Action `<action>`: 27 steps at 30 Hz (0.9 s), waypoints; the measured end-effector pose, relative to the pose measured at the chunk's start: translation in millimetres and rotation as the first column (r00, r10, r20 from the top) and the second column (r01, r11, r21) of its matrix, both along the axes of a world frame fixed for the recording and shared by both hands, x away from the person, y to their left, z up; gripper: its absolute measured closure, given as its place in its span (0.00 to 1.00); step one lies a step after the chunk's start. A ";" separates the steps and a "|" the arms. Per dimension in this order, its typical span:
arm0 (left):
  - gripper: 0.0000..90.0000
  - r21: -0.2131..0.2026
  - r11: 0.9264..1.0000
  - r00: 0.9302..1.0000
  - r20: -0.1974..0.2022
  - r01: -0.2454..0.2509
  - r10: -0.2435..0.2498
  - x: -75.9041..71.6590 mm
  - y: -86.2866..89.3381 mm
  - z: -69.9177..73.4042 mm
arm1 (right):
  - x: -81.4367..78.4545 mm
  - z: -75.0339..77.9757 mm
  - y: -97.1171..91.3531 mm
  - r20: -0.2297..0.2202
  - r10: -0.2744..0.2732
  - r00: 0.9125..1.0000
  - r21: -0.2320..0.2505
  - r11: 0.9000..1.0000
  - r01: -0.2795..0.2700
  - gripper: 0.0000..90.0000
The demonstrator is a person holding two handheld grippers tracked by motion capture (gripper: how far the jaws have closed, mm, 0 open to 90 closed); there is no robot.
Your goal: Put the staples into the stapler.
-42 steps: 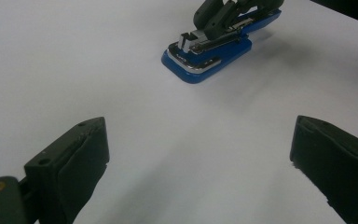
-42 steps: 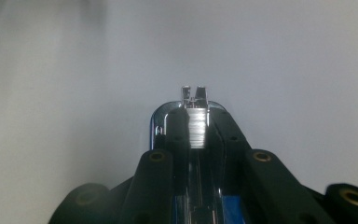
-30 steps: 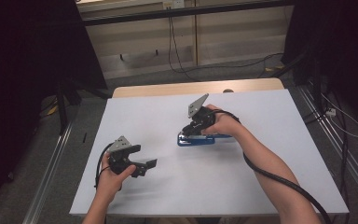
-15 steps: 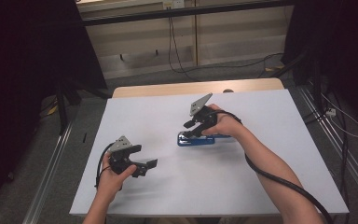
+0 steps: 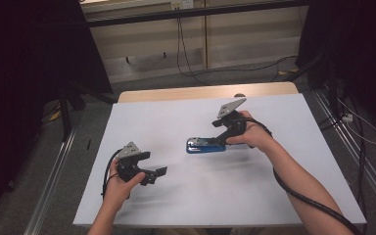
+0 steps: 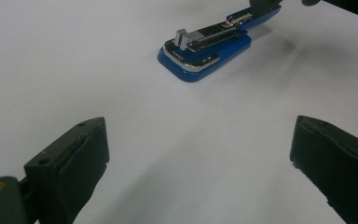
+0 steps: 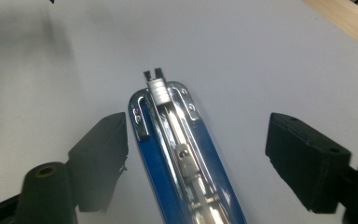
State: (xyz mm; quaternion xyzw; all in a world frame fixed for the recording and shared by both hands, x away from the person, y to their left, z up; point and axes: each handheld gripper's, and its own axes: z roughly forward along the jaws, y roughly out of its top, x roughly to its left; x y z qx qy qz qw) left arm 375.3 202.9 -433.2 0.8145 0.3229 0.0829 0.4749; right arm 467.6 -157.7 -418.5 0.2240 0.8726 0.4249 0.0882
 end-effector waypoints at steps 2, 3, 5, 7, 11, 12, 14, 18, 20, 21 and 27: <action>0.05 0.003 1.000 1.000 0.002 0.001 -0.001 0.7 -0.7 0.0 | -3.5 0.9 -6.6 -0.001 -0.028 1.000 0.007 1.000 0.028 0.20; 0.05 -0.002 1.000 1.000 0.000 0.002 -0.002 0.7 -1.4 0.1 | -5.0 1.2 -9.7 -0.004 -0.041 0.999 0.007 0.999 0.041 0.19; 0.05 -0.005 1.000 1.000 0.002 0.001 -0.001 0.7 -2.5 0.3 | -7.8 1.5 -15.7 -0.003 -0.063 0.998 0.006 0.998 0.063 0.18; 0.05 -0.002 1.000 1.000 0.003 0.006 -0.006 0.9 -2.8 0.6 | -10.1 1.3 -21.4 0.003 -0.088 0.996 -0.005 0.996 0.088 0.16; 0.05 -0.005 1.000 1.000 -0.001 0.007 -0.007 2.5 -2.9 0.5 | -16.7 0.3 -31.2 0.010 -0.130 0.991 -0.006 0.991 0.130 0.14; 0.05 -0.011 1.000 1.000 -0.001 0.003 -0.003 3.0 -3.5 0.2 | -18.5 0.2 -33.8 0.011 -0.140 0.990 -0.002 0.990 0.140 0.13; 0.05 -0.013 1.000 1.000 -0.002 -0.007 0.007 4.1 -4.8 0.2 | -22.3 0.5 -38.9 0.018 -0.156 0.988 0.001 0.988 0.156 0.13; 0.05 -0.017 1.000 1.000 0.001 -0.012 0.012 7.2 -8.2 -0.3 | -28.5 -1.1 -50.7 0.024 -0.197 0.980 0.001 0.980 0.197 0.11; 0.05 -0.022 1.000 1.000 0.000 -0.012 0.012 8.6 -9.9 -0.4 | -31.4 -2.1 -56.9 0.025 -0.220 0.975 0.002 0.975 0.220 0.11; 0.05 -0.028 1.000 1.000 -0.002 -0.013 0.013 9.2 -11.1 -0.5 | -33.1 -2.3 -59.8 0.027 -0.230 0.973 0.003 0.973 0.230 0.10; 0.05 -0.029 1.000 1.000 -0.001 -0.003 0.003 12.3 -15.3 -1.7 | -42.8 -3.9 -76.6 0.036 -0.270 0.962 0.017 0.963 0.269 0.08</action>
